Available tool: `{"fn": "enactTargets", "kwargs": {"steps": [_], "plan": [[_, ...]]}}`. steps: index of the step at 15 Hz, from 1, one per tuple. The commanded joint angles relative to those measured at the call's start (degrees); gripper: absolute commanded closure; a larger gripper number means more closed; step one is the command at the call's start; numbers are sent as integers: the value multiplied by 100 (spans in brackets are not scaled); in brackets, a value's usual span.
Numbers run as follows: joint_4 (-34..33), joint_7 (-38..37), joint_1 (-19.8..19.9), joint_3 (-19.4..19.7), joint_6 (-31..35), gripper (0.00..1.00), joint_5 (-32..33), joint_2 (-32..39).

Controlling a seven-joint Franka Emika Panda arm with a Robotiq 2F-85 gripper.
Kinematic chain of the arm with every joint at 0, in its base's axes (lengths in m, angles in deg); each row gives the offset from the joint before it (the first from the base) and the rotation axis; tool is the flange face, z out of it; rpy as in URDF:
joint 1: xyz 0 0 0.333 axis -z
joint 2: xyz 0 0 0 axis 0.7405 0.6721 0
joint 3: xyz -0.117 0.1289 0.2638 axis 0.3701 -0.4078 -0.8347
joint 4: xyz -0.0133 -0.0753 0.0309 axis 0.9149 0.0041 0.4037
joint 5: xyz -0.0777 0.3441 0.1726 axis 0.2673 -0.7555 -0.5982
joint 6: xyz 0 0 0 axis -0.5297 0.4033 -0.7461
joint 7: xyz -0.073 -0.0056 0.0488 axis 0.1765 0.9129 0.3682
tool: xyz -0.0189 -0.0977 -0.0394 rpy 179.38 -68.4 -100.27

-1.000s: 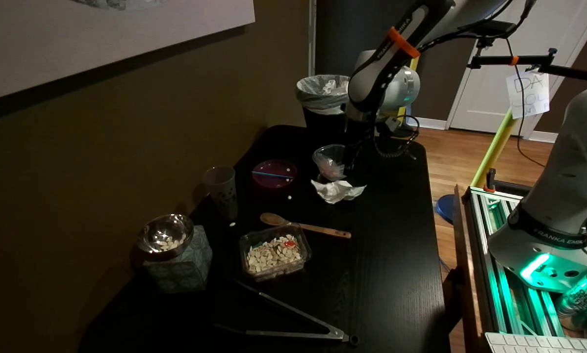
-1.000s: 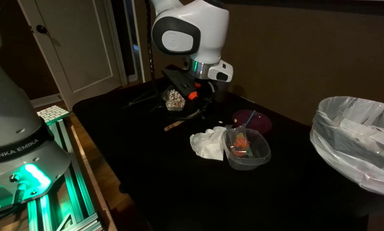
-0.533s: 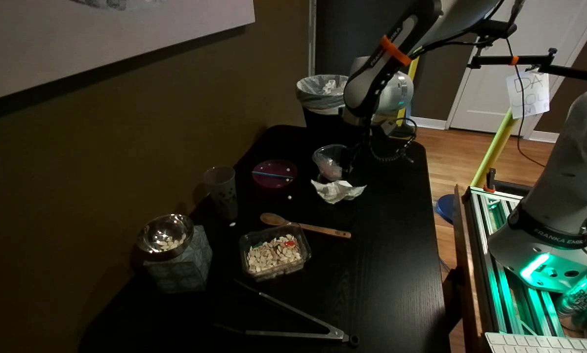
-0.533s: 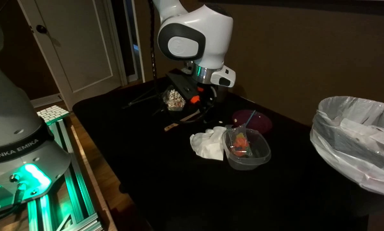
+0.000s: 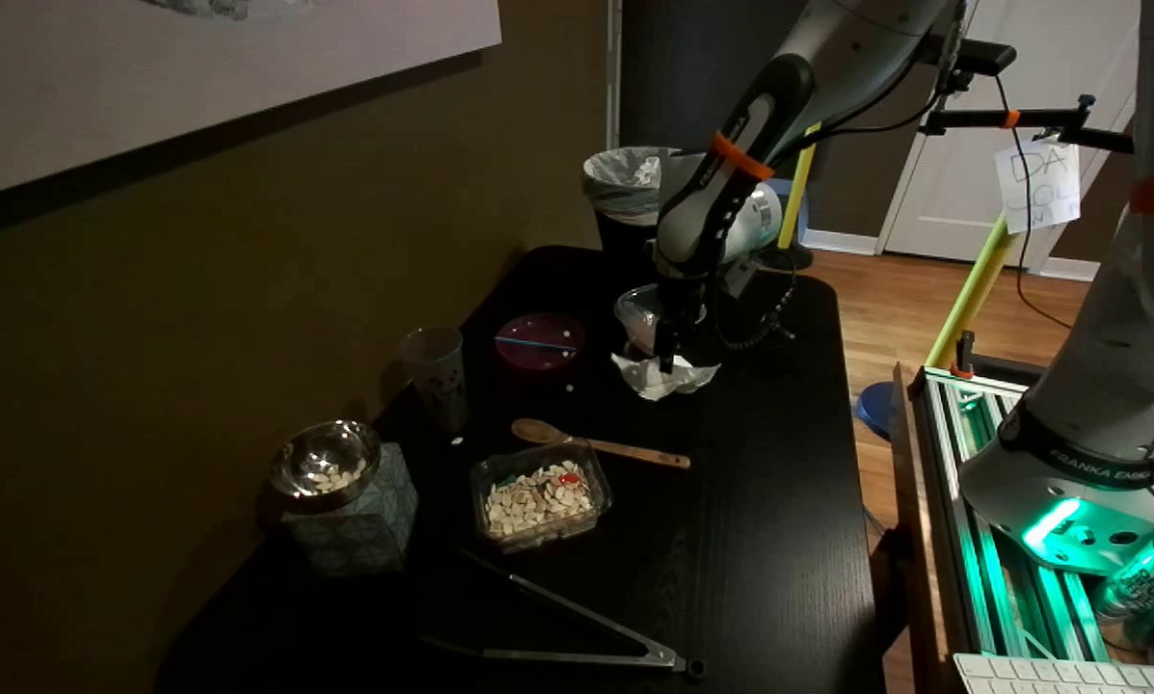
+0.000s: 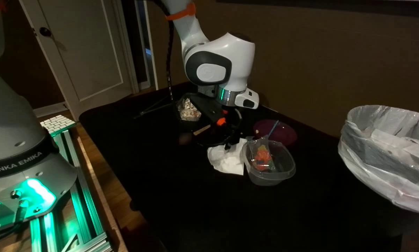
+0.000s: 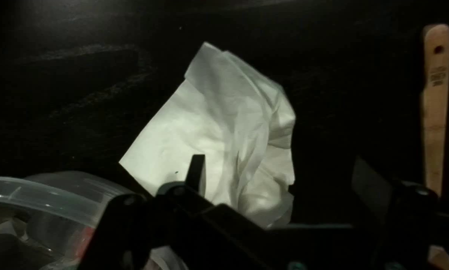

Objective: Put the paper towel on the pink plate

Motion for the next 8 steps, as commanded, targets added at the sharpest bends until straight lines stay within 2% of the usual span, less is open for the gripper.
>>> {"fn": "enactTargets", "kwargs": {"steps": [1, 3, 6, 7, 8], "plan": [[-451, -774, -42, 119, 230, 0, 643, 653], [-665, -1059, -45, 145, 100, 0, 874, 894], [-926, -1107, 65, -7, -40, 0, 968, 1169], [-995, -1133, 69, -24, -61, 4, 988, 1232], [-1049, -1132, 90, -56, -66, 26, 984, 1290]]}}
